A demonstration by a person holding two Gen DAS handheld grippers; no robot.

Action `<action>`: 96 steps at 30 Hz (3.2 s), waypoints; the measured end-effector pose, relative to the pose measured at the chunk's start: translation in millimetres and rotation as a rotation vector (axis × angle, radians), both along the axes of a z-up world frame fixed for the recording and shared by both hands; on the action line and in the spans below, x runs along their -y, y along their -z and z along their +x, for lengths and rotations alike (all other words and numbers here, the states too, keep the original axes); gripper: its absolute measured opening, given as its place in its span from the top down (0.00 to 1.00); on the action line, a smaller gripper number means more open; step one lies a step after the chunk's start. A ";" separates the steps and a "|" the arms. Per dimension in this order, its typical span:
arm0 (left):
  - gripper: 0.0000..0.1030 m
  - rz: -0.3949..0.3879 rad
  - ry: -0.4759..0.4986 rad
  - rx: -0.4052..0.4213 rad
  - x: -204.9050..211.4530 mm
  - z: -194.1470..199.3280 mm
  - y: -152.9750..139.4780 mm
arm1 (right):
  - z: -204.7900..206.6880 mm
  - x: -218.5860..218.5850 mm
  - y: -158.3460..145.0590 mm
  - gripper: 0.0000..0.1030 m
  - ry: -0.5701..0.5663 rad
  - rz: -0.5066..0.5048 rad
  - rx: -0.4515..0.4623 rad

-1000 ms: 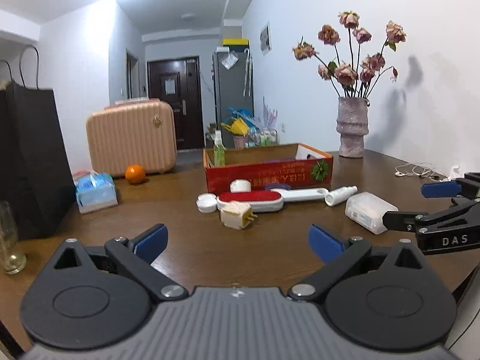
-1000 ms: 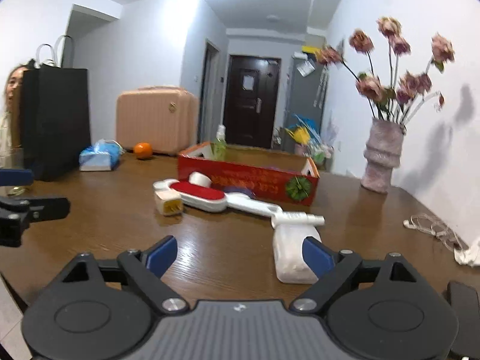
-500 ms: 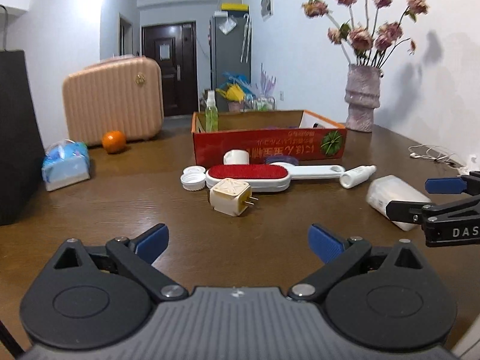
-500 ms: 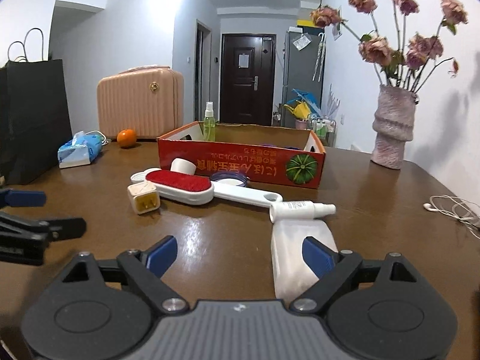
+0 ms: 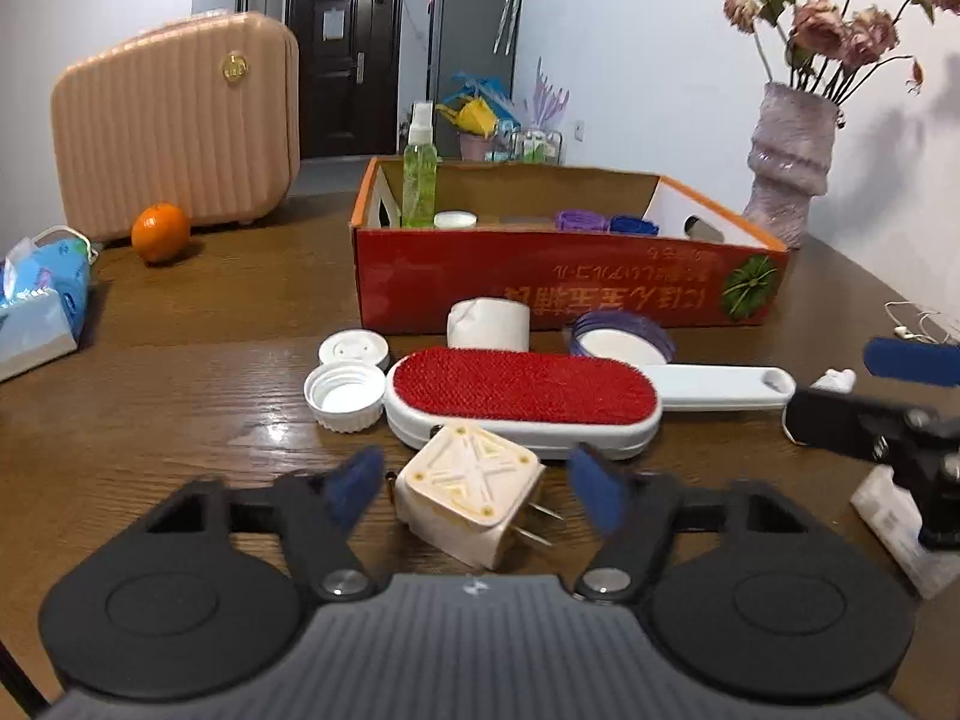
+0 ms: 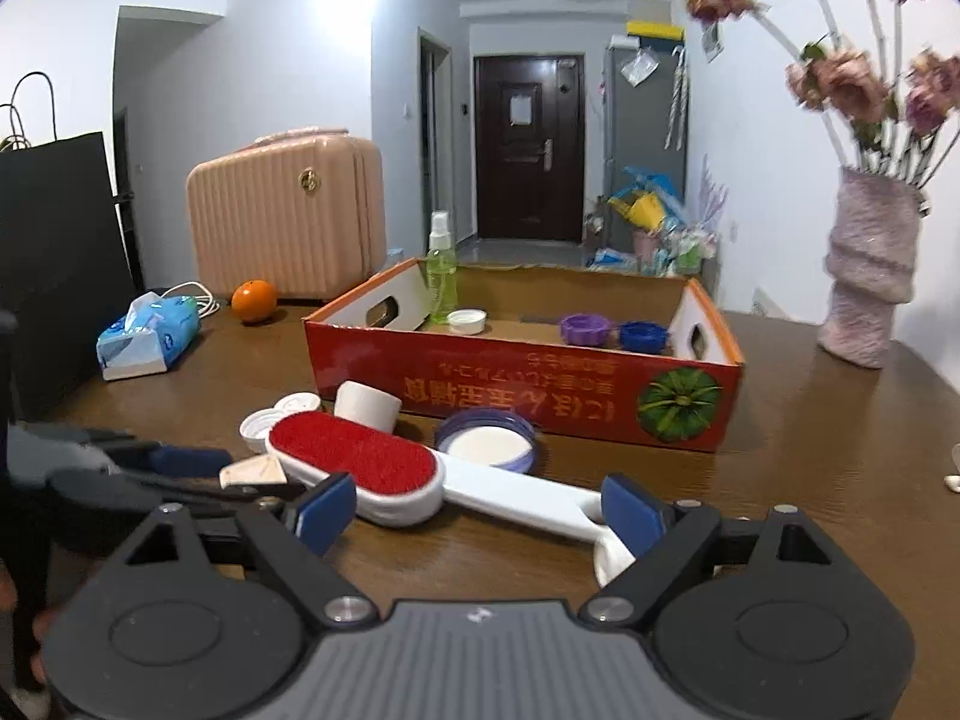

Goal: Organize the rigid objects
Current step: 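Grasp the white plug adapter with the left tool while the right tool grasps the white tape roll, then place the plug adapter and tape roll into the cardboard box with both tools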

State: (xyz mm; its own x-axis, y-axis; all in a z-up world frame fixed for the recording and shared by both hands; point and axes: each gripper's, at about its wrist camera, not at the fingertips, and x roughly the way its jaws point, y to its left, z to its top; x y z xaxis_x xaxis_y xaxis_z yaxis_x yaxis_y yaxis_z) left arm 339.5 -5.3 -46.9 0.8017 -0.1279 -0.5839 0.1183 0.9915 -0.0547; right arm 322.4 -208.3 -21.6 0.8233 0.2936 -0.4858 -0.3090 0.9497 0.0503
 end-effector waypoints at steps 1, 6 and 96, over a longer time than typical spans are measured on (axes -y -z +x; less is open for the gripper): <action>0.41 -0.007 0.004 -0.002 -2.8 0.3 0.9 | 7.1 -3.2 -0.7 0.15 -0.008 0.002 -0.006; 0.37 -0.011 0.035 0.007 -29.4 -19.0 -3.5 | 49.4 -30.5 -4.6 0.16 -0.073 0.017 -0.027; 0.22 0.021 0.091 -0.082 -14.1 252.9 -63.4 | 316.8 -30.2 -27.7 0.37 -0.069 -0.070 -0.217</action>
State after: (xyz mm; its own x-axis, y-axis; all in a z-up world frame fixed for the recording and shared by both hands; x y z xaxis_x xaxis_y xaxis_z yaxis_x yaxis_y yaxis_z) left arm 592.4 8.8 16.5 0.7368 -0.1849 -0.6503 0.2040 0.9779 -0.0469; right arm 639.2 -178.1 6.2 0.6767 0.3046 -0.6703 -0.3623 0.9303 0.0569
